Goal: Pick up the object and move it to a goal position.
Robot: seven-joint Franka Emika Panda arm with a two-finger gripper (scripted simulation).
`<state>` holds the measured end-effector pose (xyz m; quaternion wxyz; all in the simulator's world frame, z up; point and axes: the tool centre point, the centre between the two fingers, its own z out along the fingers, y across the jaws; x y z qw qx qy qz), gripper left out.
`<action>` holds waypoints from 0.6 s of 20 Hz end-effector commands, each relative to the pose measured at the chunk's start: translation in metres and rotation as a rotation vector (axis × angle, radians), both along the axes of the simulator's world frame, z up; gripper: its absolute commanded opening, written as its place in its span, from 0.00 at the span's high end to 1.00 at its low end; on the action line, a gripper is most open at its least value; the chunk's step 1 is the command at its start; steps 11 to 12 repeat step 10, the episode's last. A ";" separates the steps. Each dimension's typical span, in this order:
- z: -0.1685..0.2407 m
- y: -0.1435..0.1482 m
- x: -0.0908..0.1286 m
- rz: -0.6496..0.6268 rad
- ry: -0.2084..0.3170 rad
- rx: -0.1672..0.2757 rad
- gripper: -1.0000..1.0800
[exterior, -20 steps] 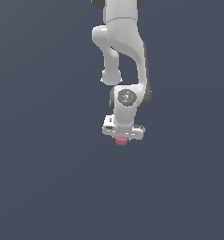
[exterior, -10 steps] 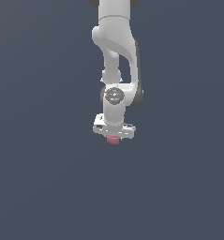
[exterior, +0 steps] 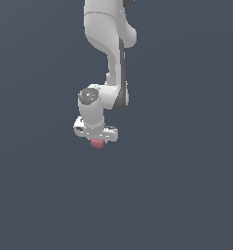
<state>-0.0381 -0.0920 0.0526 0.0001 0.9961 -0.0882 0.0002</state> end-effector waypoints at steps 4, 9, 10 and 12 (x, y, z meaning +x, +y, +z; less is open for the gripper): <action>0.003 -0.038 -0.002 0.002 0.000 0.000 1.00; 0.004 -0.051 -0.002 0.002 0.000 0.000 1.00; 0.004 -0.052 -0.002 0.002 0.000 0.000 1.00; 0.004 -0.052 -0.002 0.002 0.000 0.000 1.00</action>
